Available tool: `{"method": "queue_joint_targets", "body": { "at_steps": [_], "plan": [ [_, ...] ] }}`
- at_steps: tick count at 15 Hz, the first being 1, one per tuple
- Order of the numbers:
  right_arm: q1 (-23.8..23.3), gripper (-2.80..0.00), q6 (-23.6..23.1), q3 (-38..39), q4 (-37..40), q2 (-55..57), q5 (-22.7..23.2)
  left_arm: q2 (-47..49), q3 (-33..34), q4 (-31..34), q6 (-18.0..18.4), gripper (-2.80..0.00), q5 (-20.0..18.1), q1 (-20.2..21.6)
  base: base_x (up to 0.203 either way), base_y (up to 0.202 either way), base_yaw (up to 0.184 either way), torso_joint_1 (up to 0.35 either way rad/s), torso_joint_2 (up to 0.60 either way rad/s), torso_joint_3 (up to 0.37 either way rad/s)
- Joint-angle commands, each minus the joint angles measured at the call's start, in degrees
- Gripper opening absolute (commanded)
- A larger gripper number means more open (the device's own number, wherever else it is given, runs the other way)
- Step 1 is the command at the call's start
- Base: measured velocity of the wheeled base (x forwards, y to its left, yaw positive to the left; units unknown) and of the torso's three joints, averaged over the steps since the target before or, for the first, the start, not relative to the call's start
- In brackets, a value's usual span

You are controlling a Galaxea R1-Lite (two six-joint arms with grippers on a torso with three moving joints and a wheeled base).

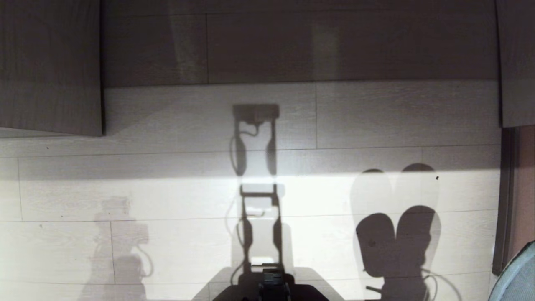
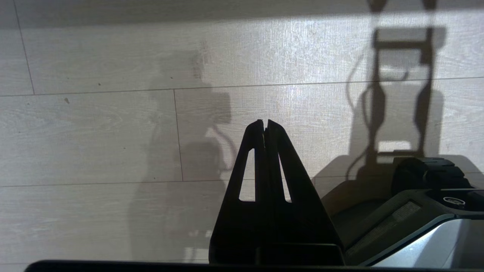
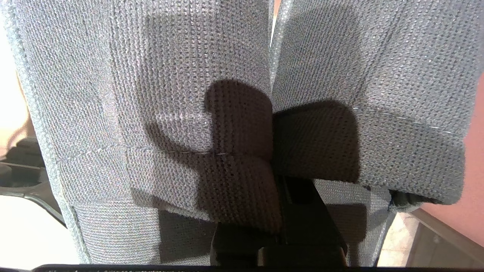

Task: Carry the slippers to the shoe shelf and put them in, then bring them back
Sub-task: Place the slippers into the shoe cabinet

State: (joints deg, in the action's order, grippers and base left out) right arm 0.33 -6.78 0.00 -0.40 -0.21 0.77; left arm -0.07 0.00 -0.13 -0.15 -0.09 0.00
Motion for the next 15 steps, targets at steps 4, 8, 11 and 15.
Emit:
{"method": "queue_joint_targets", "body": {
  "at_steps": [4, 8, 11, 15],
  "plan": [
    [0.0, -2.80, -0.1, 0.0, 0.0, 0.1, 0.0, 0.1, 0.0, 0.0, 0.0, -2.80, 0.0, 0.0, 0.000, 0.000, 0.000, 0.000, 0.00, 0.200],
    [0.0, -2.80, 0.0, 0.0, 0.0, 0.1, 0.0, 0.1, 0.0, 0.0, 0.0, -2.80, 0.0, 0.0, 0.000, 0.000, 0.000, -0.002, 0.00, 0.203],
    [0.0, -2.80, 0.4, 0.0, 0.0, 0.1, 0.0, 0.1, 0.0, 0.0, 0.0, -2.80, 0.0, 0.0, 0.000, 0.000, 0.000, 0.003, 0.01, 0.200],
    [0.0, -2.80, 0.5, 0.0, 0.0, 0.2, -0.1, 0.1, 0.0, 0.0, 0.0, -2.80, 0.0, 0.0, 0.000, 0.000, 0.000, 0.001, 0.00, 0.204]
  ]
}}
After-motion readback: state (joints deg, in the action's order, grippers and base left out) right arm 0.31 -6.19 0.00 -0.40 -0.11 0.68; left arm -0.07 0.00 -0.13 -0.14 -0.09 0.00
